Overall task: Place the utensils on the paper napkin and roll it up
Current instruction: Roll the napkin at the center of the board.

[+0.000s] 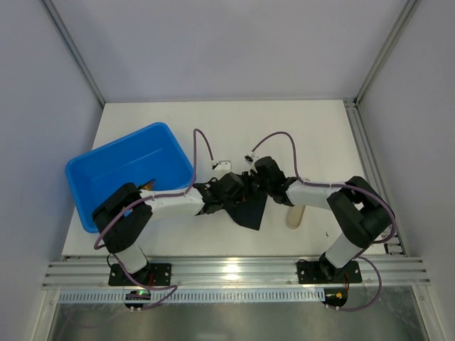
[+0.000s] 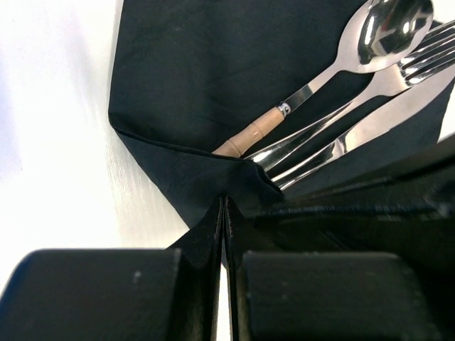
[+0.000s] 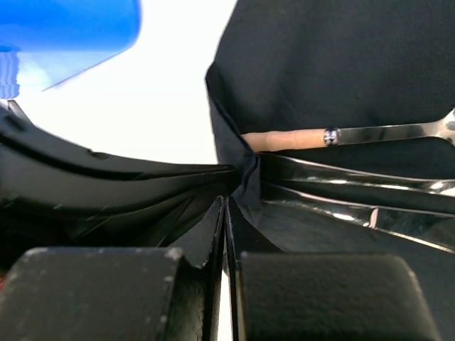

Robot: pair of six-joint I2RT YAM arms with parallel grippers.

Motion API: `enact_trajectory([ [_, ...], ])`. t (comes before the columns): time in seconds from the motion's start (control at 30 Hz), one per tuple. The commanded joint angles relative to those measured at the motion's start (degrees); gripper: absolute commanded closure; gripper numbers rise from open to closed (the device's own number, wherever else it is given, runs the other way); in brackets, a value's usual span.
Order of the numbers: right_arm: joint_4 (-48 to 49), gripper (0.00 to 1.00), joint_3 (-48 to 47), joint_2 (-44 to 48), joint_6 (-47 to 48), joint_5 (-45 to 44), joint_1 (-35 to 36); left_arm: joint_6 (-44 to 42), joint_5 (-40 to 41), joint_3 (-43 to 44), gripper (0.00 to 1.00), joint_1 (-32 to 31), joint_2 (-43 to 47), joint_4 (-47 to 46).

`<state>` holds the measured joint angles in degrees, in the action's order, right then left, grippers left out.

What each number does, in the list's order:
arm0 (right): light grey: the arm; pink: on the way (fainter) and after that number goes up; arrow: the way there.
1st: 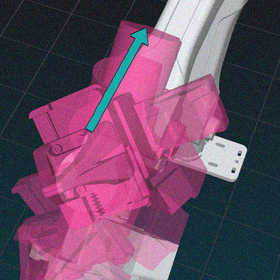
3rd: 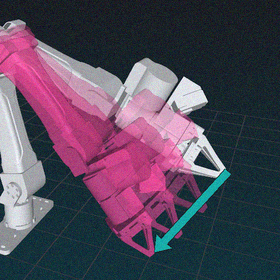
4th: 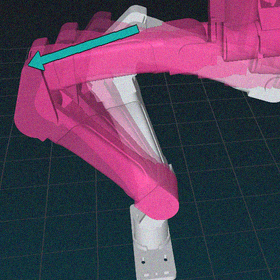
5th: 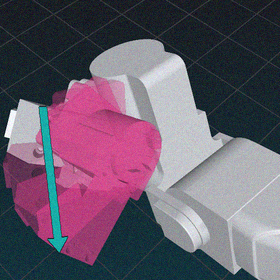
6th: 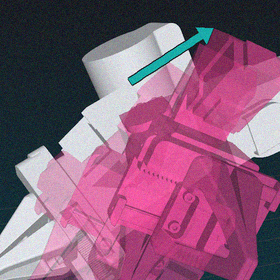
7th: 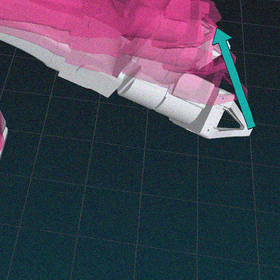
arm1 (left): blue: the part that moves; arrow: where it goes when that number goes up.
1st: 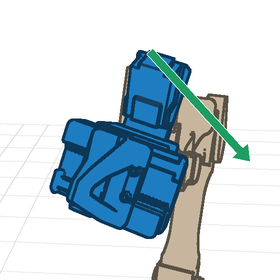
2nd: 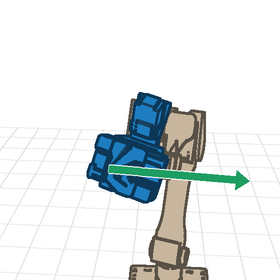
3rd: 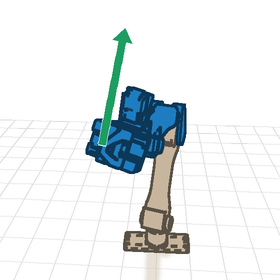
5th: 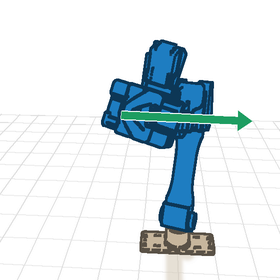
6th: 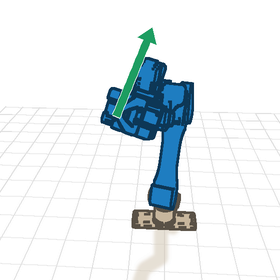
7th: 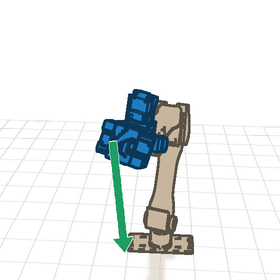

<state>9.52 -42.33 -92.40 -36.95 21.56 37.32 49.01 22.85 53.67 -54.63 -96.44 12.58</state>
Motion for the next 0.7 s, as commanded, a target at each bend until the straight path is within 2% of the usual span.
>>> enact_trajectory([
  [0.0, 3.31, 0.96, -1.53, -1.81, 1.53, 0.85, -0.49, -0.23, 0.00, -0.76, 1.00, 0.23, 2.40, -2.21],
  [0.23, 5.33, 0.96, -0.13, -2.87, 1.62, 2.60, -0.76, -1.20, -4.30, -3.04, 1.00, 0.05, 4.50, -5.36],
  [0.37, 8.05, 0.96, 1.63, -2.78, 0.74, 5.94, -0.85, -1.03, -1.77, -4.54, 1.00, -0.04, 6.97, -4.94],
  [0.5, 10.52, 0.96, 2.86, -2.96, -0.23, 8.84, -0.85, -1.90, 2.72, -2.26, 1.00, 0.23, 6.97, 0.60],
  [0.67, 10.61, 0.96, 2.95, -3.58, -0.23, 8.85, -0.85, -3.75, 2.47, 0.03, 1.00, 1.89, 5.75, 1.22],
])
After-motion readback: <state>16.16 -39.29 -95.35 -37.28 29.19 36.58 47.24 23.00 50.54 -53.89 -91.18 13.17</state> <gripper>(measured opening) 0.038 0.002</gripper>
